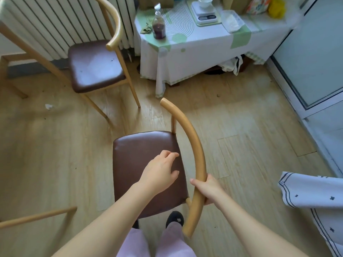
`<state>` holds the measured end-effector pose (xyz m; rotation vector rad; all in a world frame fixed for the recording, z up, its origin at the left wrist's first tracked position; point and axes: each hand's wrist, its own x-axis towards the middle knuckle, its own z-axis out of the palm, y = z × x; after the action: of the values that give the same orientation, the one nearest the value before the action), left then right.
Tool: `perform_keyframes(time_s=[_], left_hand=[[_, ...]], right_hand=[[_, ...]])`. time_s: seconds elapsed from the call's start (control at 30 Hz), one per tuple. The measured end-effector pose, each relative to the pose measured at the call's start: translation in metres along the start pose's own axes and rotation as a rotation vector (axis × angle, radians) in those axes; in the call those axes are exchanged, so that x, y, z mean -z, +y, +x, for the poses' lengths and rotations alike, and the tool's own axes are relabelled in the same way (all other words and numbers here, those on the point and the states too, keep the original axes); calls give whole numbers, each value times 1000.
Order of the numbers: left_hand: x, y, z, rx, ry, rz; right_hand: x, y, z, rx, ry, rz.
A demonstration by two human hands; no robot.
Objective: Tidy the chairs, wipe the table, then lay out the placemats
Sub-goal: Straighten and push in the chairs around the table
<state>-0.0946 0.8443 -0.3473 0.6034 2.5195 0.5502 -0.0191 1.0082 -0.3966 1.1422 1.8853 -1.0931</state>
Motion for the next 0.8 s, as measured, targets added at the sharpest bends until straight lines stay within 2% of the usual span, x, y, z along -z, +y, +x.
perform_keyframes(time_s=[0.23, 0.47, 0.8], left_hand=[[27, -44, -23, 149, 45, -2], [57, -101, -55, 259, 96, -38], [114, -194, -87, 320, 171, -89]], right_hand=[[-50, -60, -17, 97, -98, -87], [-96, -115, -42, 169, -108, -207], [-166, -194, -74, 216, -46, -279]])
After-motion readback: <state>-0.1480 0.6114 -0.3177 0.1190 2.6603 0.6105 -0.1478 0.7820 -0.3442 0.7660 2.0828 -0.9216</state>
